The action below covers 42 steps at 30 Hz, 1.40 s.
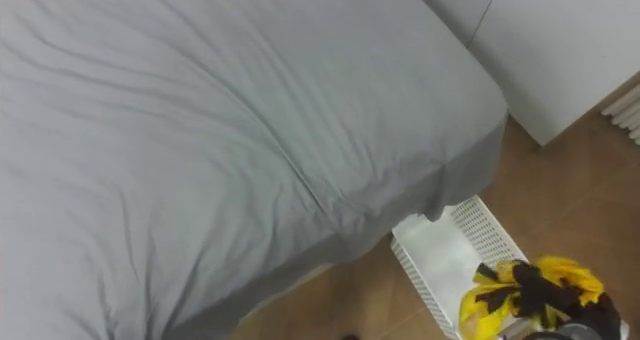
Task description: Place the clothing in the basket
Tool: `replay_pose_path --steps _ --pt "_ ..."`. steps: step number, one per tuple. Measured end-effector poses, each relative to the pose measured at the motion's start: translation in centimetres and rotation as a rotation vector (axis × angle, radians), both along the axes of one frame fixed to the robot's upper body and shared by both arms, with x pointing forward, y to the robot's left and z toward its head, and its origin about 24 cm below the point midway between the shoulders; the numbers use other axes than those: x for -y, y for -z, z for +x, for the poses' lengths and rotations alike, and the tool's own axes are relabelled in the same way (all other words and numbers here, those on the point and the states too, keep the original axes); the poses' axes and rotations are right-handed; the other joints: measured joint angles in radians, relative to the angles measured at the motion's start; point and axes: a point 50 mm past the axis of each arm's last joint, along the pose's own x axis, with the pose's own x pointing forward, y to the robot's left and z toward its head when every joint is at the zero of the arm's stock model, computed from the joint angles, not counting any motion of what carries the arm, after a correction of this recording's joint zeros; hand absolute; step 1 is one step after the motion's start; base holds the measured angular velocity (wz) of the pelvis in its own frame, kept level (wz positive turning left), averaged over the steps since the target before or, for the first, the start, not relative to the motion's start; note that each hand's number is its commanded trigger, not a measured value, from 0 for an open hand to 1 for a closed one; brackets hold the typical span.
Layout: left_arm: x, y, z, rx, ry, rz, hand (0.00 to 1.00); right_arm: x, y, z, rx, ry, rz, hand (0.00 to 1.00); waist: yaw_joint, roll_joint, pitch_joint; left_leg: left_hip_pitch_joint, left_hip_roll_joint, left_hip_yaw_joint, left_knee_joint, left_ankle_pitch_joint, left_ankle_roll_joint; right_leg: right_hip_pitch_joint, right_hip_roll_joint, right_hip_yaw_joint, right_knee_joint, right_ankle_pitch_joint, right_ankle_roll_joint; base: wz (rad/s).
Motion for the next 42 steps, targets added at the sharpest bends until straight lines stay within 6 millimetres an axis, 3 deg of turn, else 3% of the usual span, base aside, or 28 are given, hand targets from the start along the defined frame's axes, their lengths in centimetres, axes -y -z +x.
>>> replay_pose_path --steps 16,26,31,33,38,42 --pt "-0.1 0.0 0.2 -0.003 0.001 0.004 0.0 0.0 0.1 -0.2 -0.01 -0.002 -0.001 0.0 0.007 -0.006 -0.0021 -0.002 0.0 -0.002 0.002 0.0 0.0 0.003 -0.001 -0.004 -0.003 0.0 0.0 0.01" --pt "-0.2 -0.1 0.6 0.017 0.007 0.004 0.0 -0.3 0.6 -0.7 -0.046 -0.022 0.005 0.0 0.013 -0.01 -0.004 -0.028 0.002 -0.027 0.027 0.0 0.0 -0.002 -0.005 -0.032 -0.003 0.001 -0.001 0.08" --pt "-0.4 -0.2 0.5 0.029 0.009 0.008 0.0 -0.3 1.0 -1.6 -0.034 0.026 0.045 0.0 0.038 -0.023 -0.0125 -0.026 0.005 -0.032 0.03 0.0 0.0 0.007 -0.009 -0.042 -0.005 0.0 -0.002 0.07" --pt "-0.4 -0.2 0.5 0.033 0.028 0.015 0.0 -0.4 1.2 -2.2 -0.031 0.01 0.049 0.0 0.039 -0.029 -0.0146 -0.013 0.001 -0.056 0.03 0.0 0.0 0.037 -0.008 -0.064 -0.023 0.001 -0.003 0.27" --pt "-0.3 0.0 -0.9 0.012 0.064 0.027 0.0 -2.2 2.0 -2.4 -0.01 -0.076 0.08 0.0 0.044 -0.052 -0.0181 0.059 -0.005 -0.076 0.024 0.0 -0.001 0.134 -0.014 -0.092 -0.075 0.001 -0.003 0.16" --pt "-0.1 0.0 -0.8 0.024 0.082 0.032 0.0 -4.8 2.4 -1.2 0.056 -0.149 0.124 0.0 0.061 -0.072 -0.0194 0.097 -0.01 -0.096 0.014 0.0 -0.001 0.191 -0.017 -0.111 -0.091 -0.001 0.0 0.15"
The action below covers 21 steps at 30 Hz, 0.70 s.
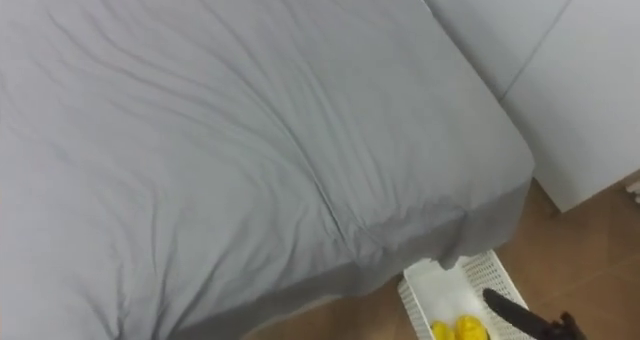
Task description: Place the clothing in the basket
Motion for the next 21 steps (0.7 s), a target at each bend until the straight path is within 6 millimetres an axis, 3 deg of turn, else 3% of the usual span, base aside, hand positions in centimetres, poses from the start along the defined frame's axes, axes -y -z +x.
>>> replay_pose_path --steps 3,7,9,13,15,21 --pt "0.4 0.0 -0.1 0.014 0.0 -0.011 0.0 -1.9 0.5 0.4 0.027 -0.061 0.048 0.0 0.004 -0.016 -0.0023 0.037 -0.005 -0.017 -0.011 0.0 0.0 0.045 -0.001 -0.014 -0.02 -0.001 0.002 0.21" --pt "0.6 0.0 -0.2 0.017 -0.001 -0.019 0.0 -3.2 0.4 1.2 0.063 -0.135 0.071 0.0 0.018 -0.021 -0.0016 0.065 -0.012 -0.043 -0.018 0.0 0.0 0.088 -0.007 -0.034 -0.035 -0.002 0.004 0.17" --pt "0.7 0.0 -0.3 0.017 -0.018 -0.019 0.0 -4.2 1.0 0.8 0.027 -0.188 0.09 0.0 0.037 -0.034 0.0014 0.098 -0.017 -0.049 -0.022 0.0 0.0 0.128 -0.01 -0.042 -0.04 -0.006 0.008 0.12" --pt "1.1 0.2 -0.7 0.013 -0.051 -0.026 0.0 -6.3 2.4 -0.3 -0.056 -0.26 0.135 0.0 0.064 -0.045 -0.0016 0.113 -0.019 -0.071 -0.023 -0.001 0.0 0.154 -0.014 -0.064 -0.052 -0.008 0.011 0.19" --pt "1.5 0.3 -1.0 0.008 -0.058 -0.036 0.0 -7.5 3.3 -1.5 -0.127 -0.324 0.169 0.0 0.069 -0.042 -0.0012 0.115 -0.023 -0.084 -0.023 -0.004 0.003 0.162 -0.016 -0.085 -0.053 -0.012 0.013 0.27" --pt "1.3 0.4 -2.3 -0.004 -0.148 -0.043 0.0 -8.3 5.1 -6.3 -0.336 -0.454 0.219 0.0 0.112 -0.037 0.0028 0.133 -0.033 -0.117 -0.033 -0.013 0.007 0.194 -0.02 -0.113 -0.053 -0.018 0.018 0.16"
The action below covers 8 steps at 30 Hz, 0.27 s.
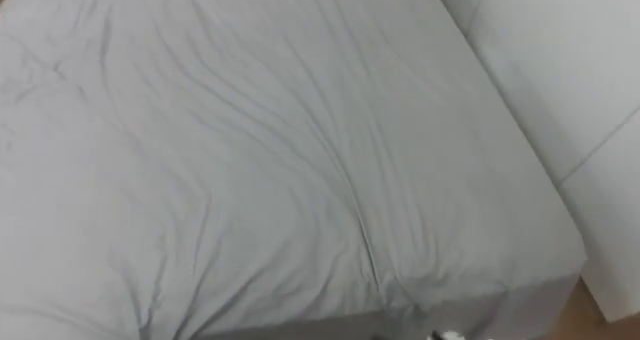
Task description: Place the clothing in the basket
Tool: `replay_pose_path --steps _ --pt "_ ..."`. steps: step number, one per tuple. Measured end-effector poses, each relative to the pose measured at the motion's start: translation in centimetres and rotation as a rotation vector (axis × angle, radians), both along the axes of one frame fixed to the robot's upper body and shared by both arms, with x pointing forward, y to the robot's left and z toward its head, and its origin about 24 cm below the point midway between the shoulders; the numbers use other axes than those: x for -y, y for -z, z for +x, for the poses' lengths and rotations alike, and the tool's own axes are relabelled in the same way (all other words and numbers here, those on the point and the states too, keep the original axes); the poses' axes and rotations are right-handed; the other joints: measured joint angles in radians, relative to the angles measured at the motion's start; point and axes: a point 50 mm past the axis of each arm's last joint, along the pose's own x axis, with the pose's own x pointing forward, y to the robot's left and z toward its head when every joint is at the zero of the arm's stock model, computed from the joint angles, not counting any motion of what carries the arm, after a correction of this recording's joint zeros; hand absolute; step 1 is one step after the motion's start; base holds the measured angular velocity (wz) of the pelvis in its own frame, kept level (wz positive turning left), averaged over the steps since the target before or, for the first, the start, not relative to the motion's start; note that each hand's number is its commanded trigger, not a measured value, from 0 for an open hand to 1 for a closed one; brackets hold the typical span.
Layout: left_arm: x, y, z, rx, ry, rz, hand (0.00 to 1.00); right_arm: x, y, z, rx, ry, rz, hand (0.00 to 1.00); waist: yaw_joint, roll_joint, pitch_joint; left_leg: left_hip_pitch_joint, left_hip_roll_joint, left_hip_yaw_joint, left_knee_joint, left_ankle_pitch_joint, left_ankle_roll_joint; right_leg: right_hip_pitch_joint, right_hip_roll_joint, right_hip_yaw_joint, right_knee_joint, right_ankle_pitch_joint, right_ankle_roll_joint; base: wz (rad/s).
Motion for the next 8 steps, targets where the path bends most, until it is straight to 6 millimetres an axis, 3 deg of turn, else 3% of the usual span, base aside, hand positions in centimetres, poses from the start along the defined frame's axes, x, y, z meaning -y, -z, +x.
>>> replay_pose_path --steps 5,8 --pt "0.2 0.1 -0.6 -0.006 -0.052 -0.013 0.0 0.0 0.6 -3.4 -0.102 0.012 0.006 0.0 0.004 0.008 0.0013 0.004 -0.005 -0.018 0.003 -0.004 0.007 0.015 -0.01 -0.021 0.0 -0.007 0.009 0.12" --pt "0.2 0.2 -0.9 -0.014 -0.069 -0.013 0.0 0.0 0.6 -4.0 -0.119 0.024 0.006 0.0 0.001 0.01 -0.001 0.004 -0.016 -0.021 0.002 -0.005 0.01 0.016 -0.014 -0.02 0.001 -0.009 0.013 0.01"
